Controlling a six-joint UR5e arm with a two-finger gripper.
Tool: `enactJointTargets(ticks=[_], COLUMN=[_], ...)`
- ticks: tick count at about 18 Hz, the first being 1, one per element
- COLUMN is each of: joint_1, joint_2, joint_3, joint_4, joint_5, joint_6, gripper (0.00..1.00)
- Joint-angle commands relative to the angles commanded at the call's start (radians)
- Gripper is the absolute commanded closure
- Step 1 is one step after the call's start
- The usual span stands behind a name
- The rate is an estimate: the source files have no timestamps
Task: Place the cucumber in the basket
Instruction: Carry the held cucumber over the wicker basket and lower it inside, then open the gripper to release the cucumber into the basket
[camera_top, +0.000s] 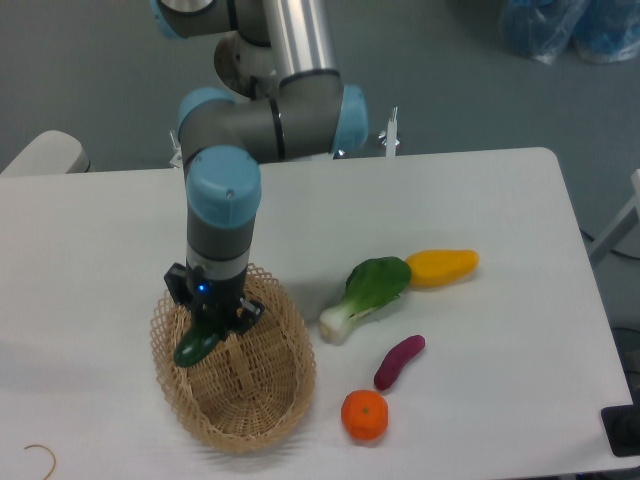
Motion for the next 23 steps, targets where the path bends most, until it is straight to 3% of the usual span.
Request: enactJointTargets(ticks=[3,7,13,14,15,17,23], joint_1=[-0.002,-0.002,-0.015,-0.018,-0.018,-0.018,-0.012], joint_2=[-0.014,-0.044,-0.060,-0.063,-0.064,-0.066,-0.037], joint_3=[0.002,0.005,0.003,0.005,0.005,0.015,0.054], joint_4=[0.003,0.052,0.063,0.064,0.071,0.072,0.081], joint_5=[0.011,0.019,0.039,0.039,0.039,0.039,0.042], joint_6=[-0.014,-0.115,-0.121,-0.118,-0.112,-0.085,-0.062], gripper=[0.67,0.66,0.63,0.59,0.46,0.00,0.00])
